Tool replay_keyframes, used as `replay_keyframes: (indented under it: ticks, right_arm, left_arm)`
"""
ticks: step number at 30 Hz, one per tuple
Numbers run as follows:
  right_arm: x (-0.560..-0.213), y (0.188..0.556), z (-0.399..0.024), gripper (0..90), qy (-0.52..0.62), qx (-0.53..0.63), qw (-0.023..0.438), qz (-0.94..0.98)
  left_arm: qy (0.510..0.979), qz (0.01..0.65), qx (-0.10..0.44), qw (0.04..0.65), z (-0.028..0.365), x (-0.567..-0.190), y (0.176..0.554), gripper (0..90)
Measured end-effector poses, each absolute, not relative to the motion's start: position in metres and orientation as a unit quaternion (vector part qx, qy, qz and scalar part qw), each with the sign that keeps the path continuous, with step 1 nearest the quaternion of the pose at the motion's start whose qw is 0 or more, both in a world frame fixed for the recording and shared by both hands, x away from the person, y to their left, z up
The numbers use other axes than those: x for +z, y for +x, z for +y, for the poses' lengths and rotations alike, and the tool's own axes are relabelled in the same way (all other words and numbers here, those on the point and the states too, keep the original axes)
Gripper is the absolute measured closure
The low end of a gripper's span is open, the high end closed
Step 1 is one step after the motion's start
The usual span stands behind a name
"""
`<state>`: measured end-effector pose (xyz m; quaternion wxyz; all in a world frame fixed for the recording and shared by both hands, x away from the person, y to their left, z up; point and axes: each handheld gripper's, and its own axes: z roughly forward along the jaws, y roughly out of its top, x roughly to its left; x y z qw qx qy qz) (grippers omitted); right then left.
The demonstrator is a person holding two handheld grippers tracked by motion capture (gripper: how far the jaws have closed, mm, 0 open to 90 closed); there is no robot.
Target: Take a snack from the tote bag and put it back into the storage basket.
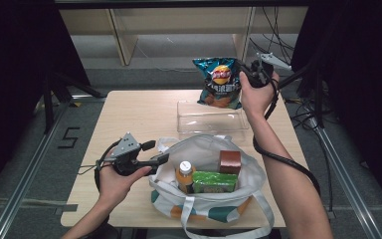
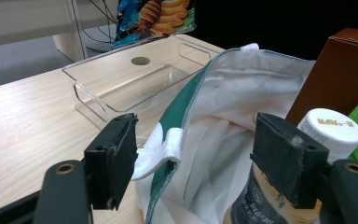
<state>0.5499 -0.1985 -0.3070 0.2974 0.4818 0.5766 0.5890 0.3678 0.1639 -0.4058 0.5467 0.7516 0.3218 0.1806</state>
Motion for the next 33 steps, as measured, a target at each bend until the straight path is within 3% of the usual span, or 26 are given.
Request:
replay_keyframes:
  ticks: [33]
  right_arm:
    - [-0.33,0.568,-0.202,89.7,0.513,0.567,0.28,0.58]
  left_arm:
    - [0.751,0.322,0.179,0.548,0.164,-0.407,0.368,29.9]
